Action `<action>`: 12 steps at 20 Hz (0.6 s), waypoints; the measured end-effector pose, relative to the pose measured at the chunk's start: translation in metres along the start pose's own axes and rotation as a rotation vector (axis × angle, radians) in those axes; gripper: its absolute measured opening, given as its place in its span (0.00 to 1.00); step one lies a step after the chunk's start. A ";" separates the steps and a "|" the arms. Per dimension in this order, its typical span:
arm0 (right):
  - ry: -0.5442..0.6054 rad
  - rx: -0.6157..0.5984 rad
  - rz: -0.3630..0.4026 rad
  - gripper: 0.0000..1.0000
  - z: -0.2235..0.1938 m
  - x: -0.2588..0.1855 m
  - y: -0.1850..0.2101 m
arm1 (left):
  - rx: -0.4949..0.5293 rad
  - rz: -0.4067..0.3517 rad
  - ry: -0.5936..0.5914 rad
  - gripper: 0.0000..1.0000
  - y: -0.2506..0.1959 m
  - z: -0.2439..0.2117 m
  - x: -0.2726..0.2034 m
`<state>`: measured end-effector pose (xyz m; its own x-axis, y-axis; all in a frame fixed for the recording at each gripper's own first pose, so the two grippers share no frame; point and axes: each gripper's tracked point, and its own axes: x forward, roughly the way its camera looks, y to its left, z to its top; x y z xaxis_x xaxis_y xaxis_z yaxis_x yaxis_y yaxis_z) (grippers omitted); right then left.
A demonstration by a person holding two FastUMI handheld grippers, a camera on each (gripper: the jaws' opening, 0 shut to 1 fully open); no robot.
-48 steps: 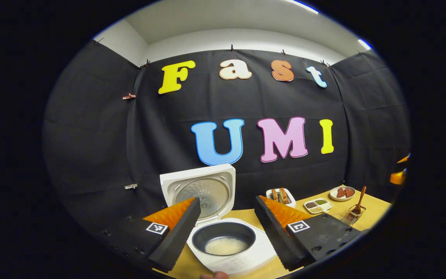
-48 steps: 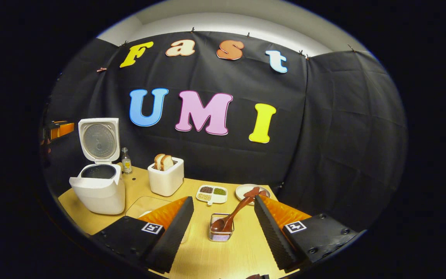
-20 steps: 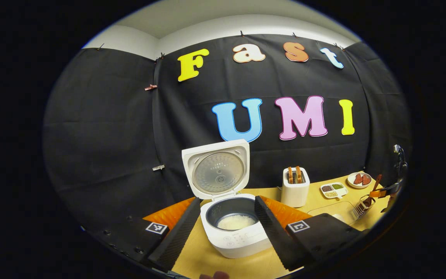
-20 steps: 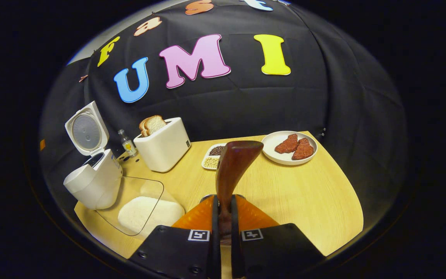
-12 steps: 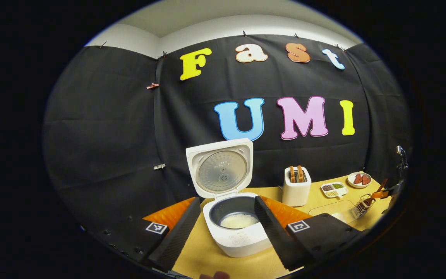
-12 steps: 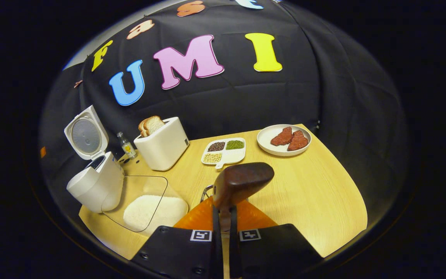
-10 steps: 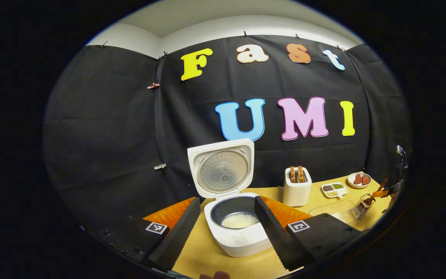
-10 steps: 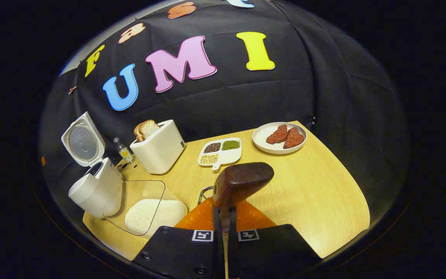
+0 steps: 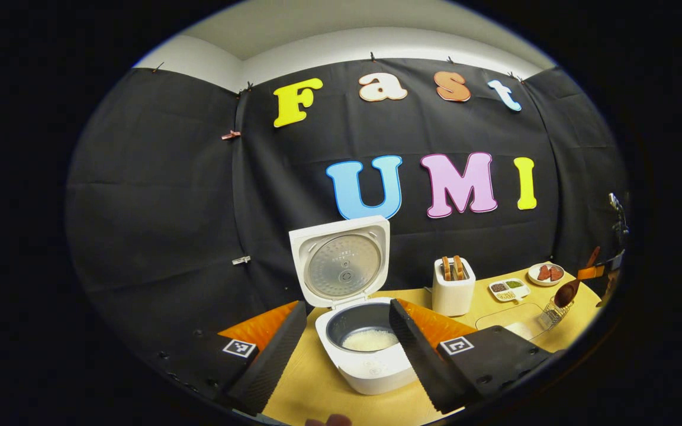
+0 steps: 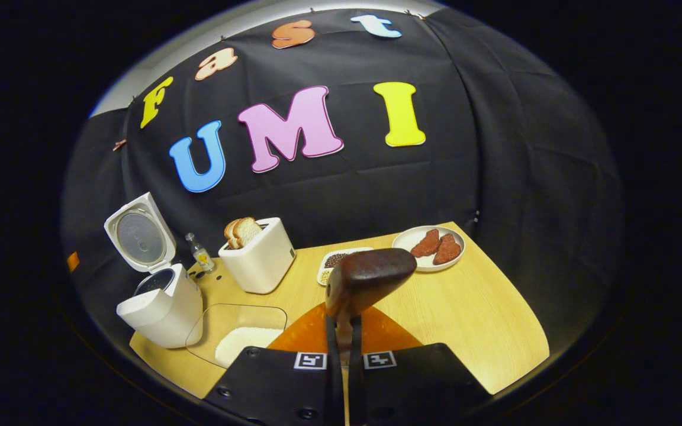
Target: Close the left gripper, press the button to open the rice cooker; take a wooden spoon from the chopstick holder with the right hand, scoop a spoonful of rice and pour it into the rice cooker, then put the wooden spoon back into the chopstick holder.
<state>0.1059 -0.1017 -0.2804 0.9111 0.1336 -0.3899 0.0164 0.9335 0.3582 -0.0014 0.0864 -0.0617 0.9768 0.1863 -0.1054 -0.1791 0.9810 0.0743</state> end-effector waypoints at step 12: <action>0.099 -0.107 0.140 0.08 -0.051 0.033 0.150 | 0.000 -0.053 0.011 0.97 0.028 -0.015 0.018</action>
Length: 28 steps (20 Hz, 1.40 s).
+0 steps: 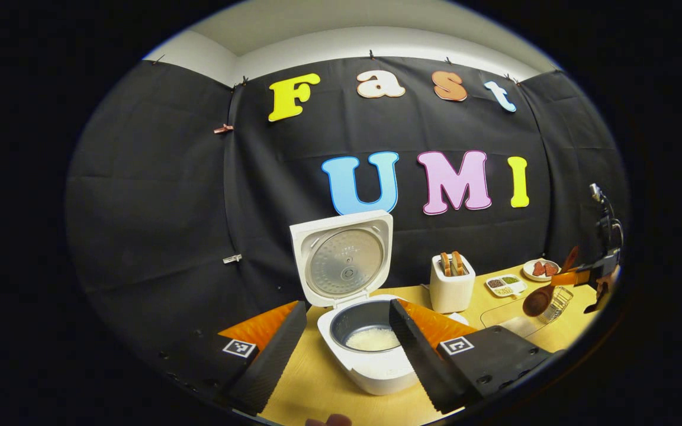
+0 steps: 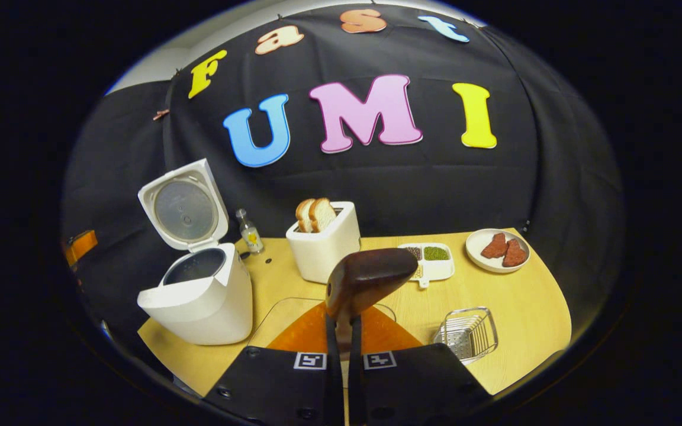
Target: Close the left gripper, press the button to open the rice cooker; take a wooden spoon from the chopstick holder with the right hand, scoop a spoonful of rice and pour it into the rice cooker, then put the wooden spoon back into the chopstick holder.
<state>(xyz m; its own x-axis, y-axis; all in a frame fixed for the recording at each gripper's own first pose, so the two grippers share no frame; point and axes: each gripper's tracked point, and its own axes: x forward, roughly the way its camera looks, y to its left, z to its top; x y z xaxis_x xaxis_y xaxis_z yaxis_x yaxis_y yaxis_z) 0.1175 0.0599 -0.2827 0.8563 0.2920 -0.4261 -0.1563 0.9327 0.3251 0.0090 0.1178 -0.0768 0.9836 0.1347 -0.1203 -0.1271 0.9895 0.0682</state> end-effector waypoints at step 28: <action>0.061 0.750 -0.018 0.08 -0.057 0.024 -0.018 | -0.054 0.026 0.029 0.97 0.018 -0.015 -0.009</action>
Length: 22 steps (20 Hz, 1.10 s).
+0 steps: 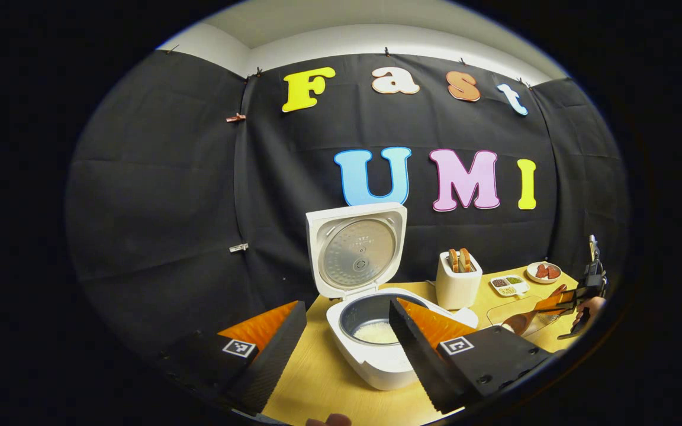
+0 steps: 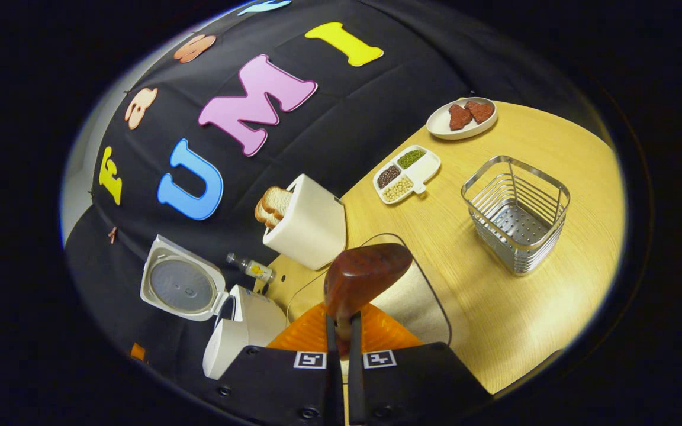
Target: Close the left gripper, press the button to open the rice cooker; take a wooden spoon from the chopstick holder with the right hand, scoop a spoonful of rice and pour it into the rice cooker, then put the wooden spoon back into the chopstick holder.
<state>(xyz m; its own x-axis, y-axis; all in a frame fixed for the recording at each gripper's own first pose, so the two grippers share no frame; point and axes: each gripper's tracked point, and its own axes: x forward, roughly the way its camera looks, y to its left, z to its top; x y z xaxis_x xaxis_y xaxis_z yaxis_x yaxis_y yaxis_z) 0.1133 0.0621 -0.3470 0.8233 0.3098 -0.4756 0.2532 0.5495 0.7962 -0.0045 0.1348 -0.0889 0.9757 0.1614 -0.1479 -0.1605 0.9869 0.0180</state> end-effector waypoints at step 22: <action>0.003 0.232 0.238 0.08 0.038 -0.043 0.134 | -0.070 0.020 0.026 0.97 0.013 -0.019 -0.003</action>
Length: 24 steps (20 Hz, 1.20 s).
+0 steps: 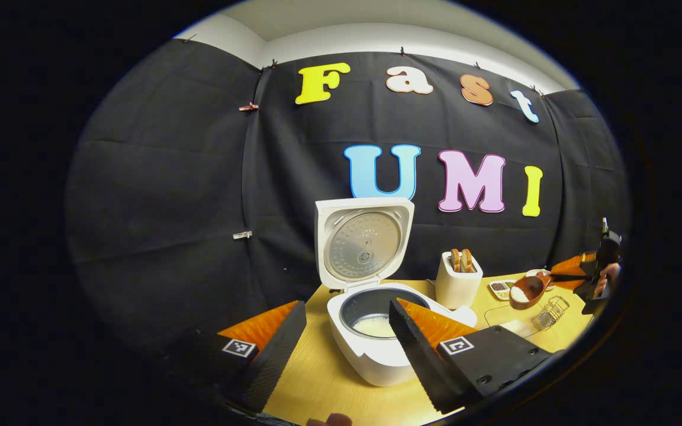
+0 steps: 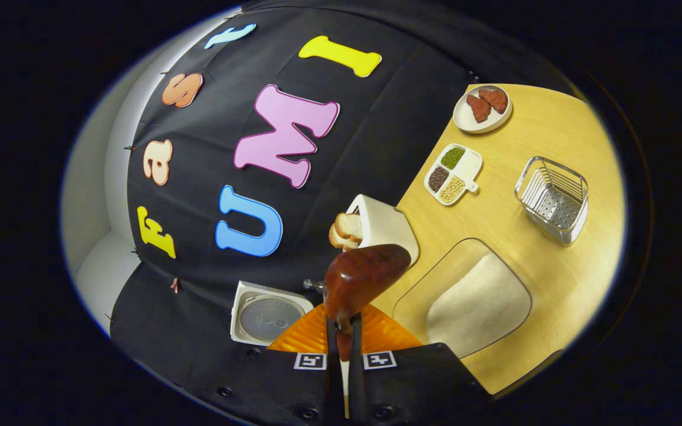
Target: Close the left gripper, press the button to open the rice cooker; take a wooden spoon from the chopstick holder with the right hand, scoop a spoonful of rice and pour it into the rice cooker, then put the wooden spoon back into the chopstick holder.
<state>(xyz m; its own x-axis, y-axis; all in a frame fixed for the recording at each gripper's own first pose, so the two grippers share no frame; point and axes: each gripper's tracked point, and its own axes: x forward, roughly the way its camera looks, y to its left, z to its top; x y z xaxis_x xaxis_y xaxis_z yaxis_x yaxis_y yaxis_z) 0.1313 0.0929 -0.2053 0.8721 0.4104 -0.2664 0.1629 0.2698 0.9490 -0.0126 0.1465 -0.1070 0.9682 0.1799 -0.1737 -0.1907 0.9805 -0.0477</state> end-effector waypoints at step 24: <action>0.143 -0.397 0.086 0.07 -0.152 0.145 0.142 | -0.026 0.045 0.026 0.97 0.050 -0.002 -0.003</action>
<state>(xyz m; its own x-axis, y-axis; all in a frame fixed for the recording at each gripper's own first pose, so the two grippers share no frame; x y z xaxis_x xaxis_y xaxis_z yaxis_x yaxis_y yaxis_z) 0.2114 0.3230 -0.1344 0.7976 0.5551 -0.2360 -0.1226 0.5324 0.8376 -0.0249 0.1947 -0.1108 0.9542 0.2211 -0.2018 -0.2382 0.9690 -0.0648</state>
